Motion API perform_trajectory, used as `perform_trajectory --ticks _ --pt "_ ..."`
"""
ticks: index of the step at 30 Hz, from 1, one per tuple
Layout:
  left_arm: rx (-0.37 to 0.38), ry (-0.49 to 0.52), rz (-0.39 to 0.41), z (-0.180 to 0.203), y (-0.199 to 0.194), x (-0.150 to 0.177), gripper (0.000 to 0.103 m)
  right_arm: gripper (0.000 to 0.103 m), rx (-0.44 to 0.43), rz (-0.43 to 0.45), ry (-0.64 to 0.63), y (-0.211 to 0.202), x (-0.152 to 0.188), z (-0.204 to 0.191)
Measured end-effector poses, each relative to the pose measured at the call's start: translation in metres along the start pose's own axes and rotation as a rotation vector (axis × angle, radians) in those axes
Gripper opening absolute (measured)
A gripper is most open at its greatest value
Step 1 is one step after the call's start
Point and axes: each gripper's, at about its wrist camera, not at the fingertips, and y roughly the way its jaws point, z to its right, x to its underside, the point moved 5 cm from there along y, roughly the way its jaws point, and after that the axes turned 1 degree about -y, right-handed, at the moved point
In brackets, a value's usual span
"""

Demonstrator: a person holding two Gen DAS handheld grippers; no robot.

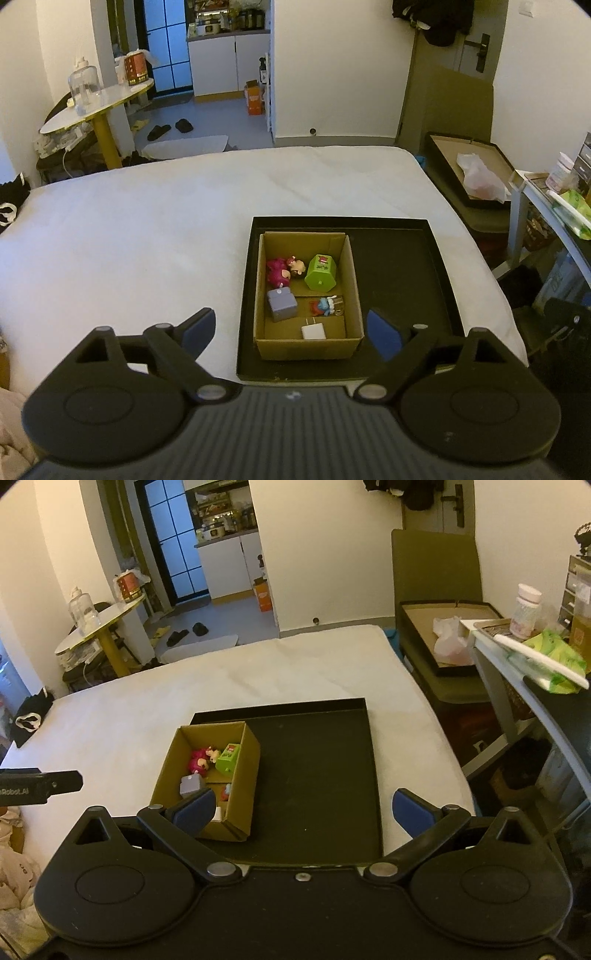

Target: Organize rigid objects

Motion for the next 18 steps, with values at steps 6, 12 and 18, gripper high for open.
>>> perform_trajectory --ticks 6,12,18 --pt "-0.008 -0.017 0.017 -0.009 -0.009 -0.001 0.091 0.103 0.008 0.021 -0.012 -0.011 -0.004 0.000" --pt "-0.003 0.016 0.033 -0.007 -0.018 -0.003 0.091 0.103 0.025 0.040 -0.016 -0.022 -0.007 0.000" --pt "-0.007 0.053 0.031 -0.002 -0.022 0.000 0.092 0.103 0.048 0.053 -0.030 -0.031 -0.011 -0.003"
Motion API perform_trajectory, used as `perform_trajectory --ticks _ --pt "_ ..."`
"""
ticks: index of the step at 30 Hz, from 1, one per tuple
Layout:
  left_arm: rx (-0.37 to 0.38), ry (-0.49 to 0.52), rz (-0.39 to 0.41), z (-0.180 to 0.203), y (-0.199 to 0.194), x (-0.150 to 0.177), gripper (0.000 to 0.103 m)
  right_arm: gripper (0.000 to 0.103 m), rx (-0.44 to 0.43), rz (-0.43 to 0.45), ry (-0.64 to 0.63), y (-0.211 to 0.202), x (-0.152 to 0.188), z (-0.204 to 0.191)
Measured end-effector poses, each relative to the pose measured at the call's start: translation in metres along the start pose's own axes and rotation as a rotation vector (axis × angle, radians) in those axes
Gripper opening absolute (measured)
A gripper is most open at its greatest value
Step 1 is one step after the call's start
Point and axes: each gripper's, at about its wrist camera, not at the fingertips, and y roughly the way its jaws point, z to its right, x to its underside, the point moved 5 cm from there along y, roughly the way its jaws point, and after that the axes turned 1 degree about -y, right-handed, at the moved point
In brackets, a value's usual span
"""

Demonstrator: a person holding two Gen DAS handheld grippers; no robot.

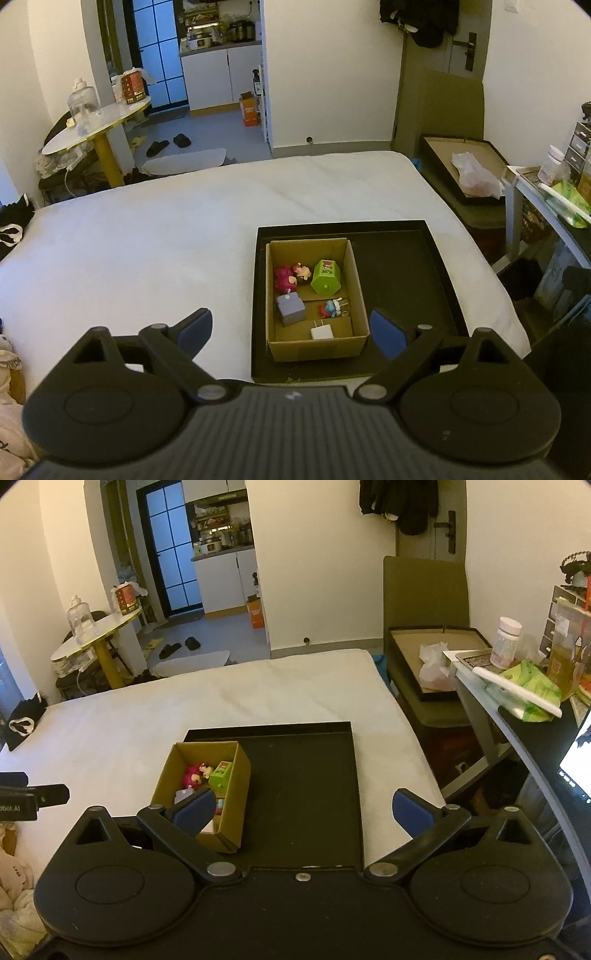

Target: Organize rigid objects

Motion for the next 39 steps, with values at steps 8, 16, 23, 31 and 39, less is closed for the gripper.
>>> perform_trajectory --ticks 8,16,23,31,39 --pt "0.011 -0.002 0.015 -0.001 -0.010 -0.003 0.092 0.103 0.010 -0.017 -0.015 0.000 0.003 -0.004" --pt "-0.003 0.008 0.018 -0.001 -0.015 -0.003 0.092 0.103 -0.002 -0.023 -0.052 0.005 0.008 -0.012" --pt "-0.007 0.011 0.013 0.001 -0.014 -0.002 0.092 0.103 0.005 -0.035 -0.050 0.008 0.012 -0.008" --pt "-0.008 -0.011 0.001 -0.004 -0.009 0.000 0.092 0.103 0.012 -0.036 -0.041 0.008 0.013 -0.004" --pt "-0.009 -0.017 -0.001 -0.006 -0.008 0.000 0.092 0.103 0.011 -0.035 -0.049 0.006 0.013 -0.005"
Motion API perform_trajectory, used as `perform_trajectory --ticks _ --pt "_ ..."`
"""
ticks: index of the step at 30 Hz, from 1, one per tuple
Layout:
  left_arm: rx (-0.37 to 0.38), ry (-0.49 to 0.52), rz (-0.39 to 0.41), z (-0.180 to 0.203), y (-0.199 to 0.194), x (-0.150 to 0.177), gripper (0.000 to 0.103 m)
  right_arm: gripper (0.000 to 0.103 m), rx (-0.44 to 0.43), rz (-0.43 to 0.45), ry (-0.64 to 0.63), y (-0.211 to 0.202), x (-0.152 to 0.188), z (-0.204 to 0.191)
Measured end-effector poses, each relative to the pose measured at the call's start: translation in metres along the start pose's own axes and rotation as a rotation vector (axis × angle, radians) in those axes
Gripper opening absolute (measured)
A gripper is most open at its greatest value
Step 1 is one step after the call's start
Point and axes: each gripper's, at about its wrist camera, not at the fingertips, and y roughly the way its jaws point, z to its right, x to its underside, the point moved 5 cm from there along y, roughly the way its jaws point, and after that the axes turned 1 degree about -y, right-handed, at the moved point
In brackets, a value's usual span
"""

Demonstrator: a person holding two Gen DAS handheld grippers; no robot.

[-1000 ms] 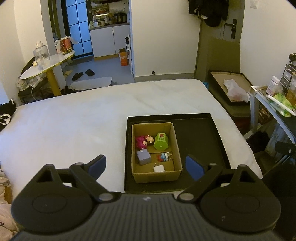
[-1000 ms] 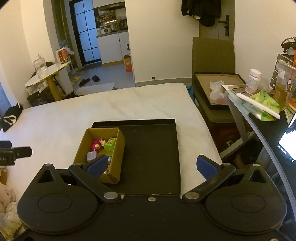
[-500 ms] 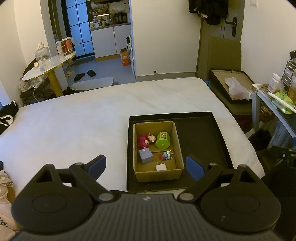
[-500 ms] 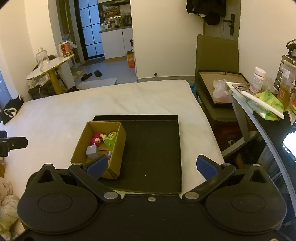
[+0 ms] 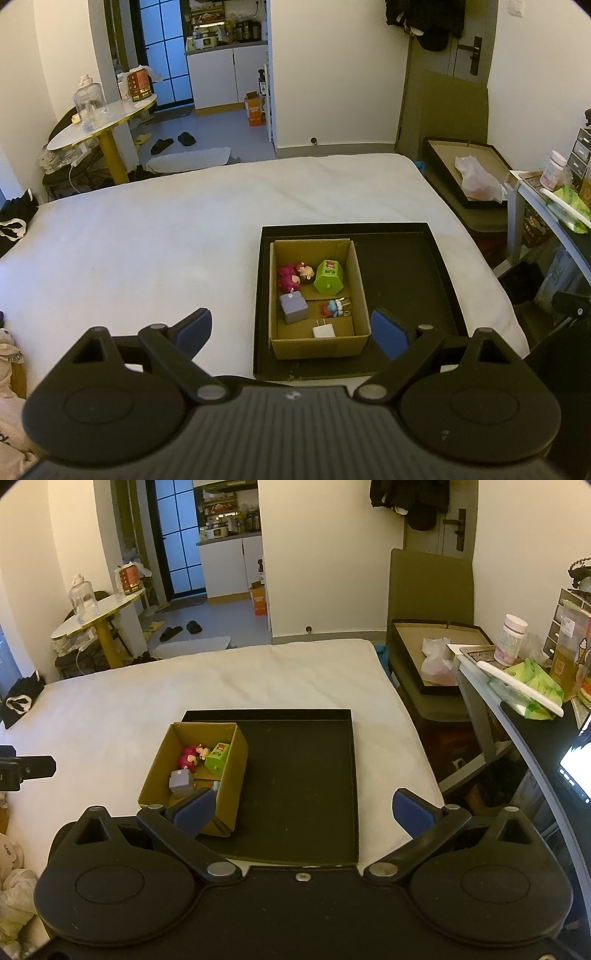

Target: Organize rigid objects

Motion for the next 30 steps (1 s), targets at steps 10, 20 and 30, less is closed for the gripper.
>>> perform_trajectory --ticks 10,20,30 --pt "0.005 0.013 0.005 0.0030 -0.0027 -0.0021 0.092 0.103 -0.007 0.002 -0.009 -0.0022 0.0000 -0.0024" --pt "0.007 0.003 0.012 0.0041 -0.0031 -0.0045 0.092 0.103 -0.021 0.010 -0.021 -0.0048 -0.0028 -0.0063" --pt "0.005 -0.001 0.010 0.0039 -0.0042 -0.0035 0.092 0.103 -0.020 0.014 -0.021 -0.0063 -0.0022 -0.0081"
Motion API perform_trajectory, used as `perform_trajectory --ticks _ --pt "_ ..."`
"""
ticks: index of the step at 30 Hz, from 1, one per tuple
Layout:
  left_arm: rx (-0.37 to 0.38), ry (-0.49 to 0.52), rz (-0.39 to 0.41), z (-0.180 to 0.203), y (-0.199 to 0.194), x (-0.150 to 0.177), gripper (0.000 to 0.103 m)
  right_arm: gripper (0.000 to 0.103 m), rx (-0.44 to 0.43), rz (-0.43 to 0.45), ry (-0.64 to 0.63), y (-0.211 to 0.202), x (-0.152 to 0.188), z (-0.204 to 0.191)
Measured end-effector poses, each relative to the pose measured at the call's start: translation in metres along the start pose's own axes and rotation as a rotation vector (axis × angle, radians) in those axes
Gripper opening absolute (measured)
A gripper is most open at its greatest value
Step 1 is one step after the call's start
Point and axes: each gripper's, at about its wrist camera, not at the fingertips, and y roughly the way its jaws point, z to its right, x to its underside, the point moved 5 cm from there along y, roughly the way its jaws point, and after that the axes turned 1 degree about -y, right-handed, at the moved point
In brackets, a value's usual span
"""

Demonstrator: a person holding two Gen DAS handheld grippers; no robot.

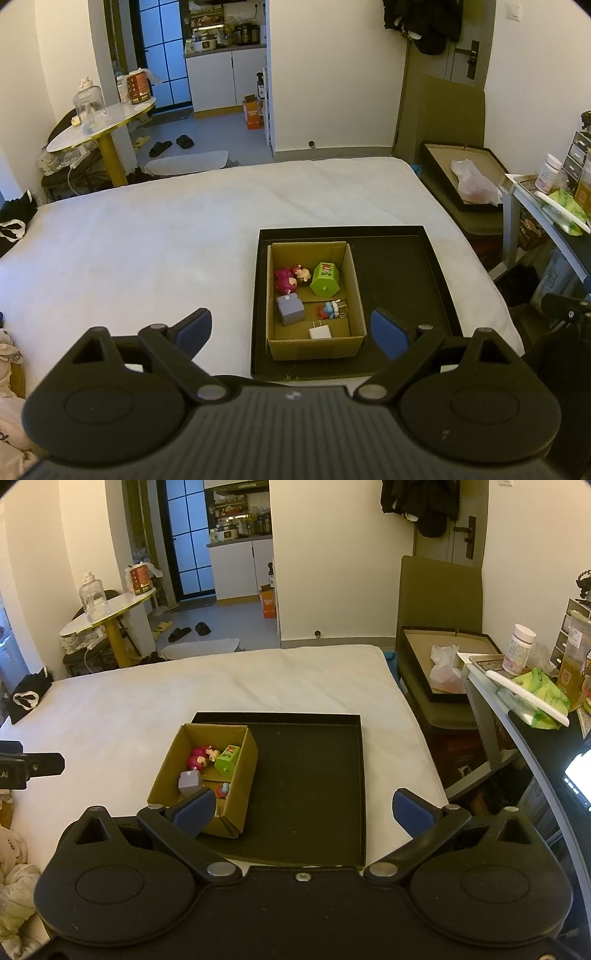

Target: Organize rigid objects

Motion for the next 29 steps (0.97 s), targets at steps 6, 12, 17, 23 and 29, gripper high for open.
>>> perform_trajectory --ticks 6,12,17,23,29 --pt "0.001 0.000 0.004 0.0002 -0.0011 0.0009 0.092 0.103 0.001 0.000 0.001 -0.0007 -0.0011 -0.0012" --pt "0.001 0.002 0.003 0.0006 -0.0014 0.0019 0.092 0.103 0.002 0.001 0.001 -0.0015 -0.0016 -0.0013" --pt "-0.003 0.003 0.002 0.0014 -0.0018 0.0027 0.092 0.103 -0.001 -0.001 0.000 -0.0012 -0.0016 0.0002" --pt "-0.012 -0.001 0.004 0.0010 -0.0011 0.0045 0.092 0.103 -0.010 -0.002 0.003 -0.0004 -0.0003 -0.0001" --pt "-0.013 0.007 -0.008 0.0022 0.0010 0.0080 0.092 0.103 -0.027 -0.008 -0.002 0.0027 0.0006 -0.0025"
